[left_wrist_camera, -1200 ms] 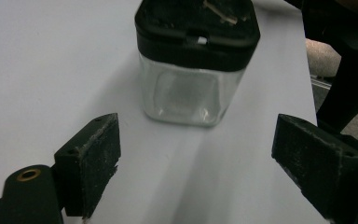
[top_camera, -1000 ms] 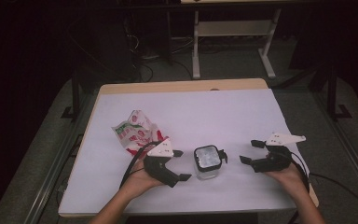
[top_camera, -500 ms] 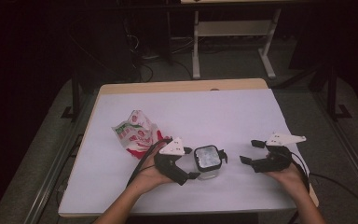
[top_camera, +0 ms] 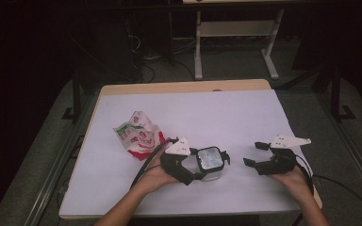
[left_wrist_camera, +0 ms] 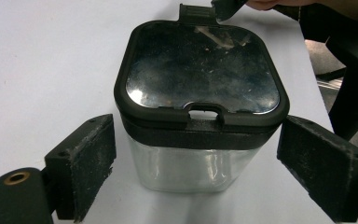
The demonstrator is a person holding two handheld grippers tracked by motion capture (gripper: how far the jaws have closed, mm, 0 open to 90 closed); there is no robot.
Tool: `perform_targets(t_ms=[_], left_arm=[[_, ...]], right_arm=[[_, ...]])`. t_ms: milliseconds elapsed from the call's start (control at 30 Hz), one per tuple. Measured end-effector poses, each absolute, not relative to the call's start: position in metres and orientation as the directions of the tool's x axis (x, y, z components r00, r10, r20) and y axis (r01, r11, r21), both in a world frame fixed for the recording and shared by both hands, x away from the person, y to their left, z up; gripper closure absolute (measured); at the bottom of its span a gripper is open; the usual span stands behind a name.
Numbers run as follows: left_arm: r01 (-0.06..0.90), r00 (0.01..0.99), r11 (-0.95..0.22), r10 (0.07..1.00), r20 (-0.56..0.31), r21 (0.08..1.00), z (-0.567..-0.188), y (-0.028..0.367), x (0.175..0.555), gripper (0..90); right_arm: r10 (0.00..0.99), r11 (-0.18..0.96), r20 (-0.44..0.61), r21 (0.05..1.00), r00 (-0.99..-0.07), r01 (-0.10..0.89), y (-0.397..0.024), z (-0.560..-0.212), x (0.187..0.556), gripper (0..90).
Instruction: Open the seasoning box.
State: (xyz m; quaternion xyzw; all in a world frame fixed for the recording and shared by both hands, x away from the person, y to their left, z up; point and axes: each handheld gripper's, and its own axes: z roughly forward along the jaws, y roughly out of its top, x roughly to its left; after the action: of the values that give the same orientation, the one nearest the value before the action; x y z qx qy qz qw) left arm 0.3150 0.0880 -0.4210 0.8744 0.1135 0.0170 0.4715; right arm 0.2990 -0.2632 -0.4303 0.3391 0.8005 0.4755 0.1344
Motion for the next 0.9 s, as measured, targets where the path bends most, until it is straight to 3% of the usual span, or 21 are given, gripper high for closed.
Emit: perform_targets(t_ms=[200,900], left_arm=[[0.197,0.975,-0.523,0.194,-0.110,0.829,-0.4207,0.0891,0.3178,17.2],[0.169,0.978,-0.545,0.193,-0.073,0.821,-0.4116,0.0861,0.3171,17.6]], right_arm=[[0.672,0.322,0.104,0.851,-0.733,0.416,-0.2632,-0.4309,0.2983,17.0],[0.667,0.339,0.095,0.844,-0.739,0.415,-0.2608,-0.4339,0.2979,17.0]])
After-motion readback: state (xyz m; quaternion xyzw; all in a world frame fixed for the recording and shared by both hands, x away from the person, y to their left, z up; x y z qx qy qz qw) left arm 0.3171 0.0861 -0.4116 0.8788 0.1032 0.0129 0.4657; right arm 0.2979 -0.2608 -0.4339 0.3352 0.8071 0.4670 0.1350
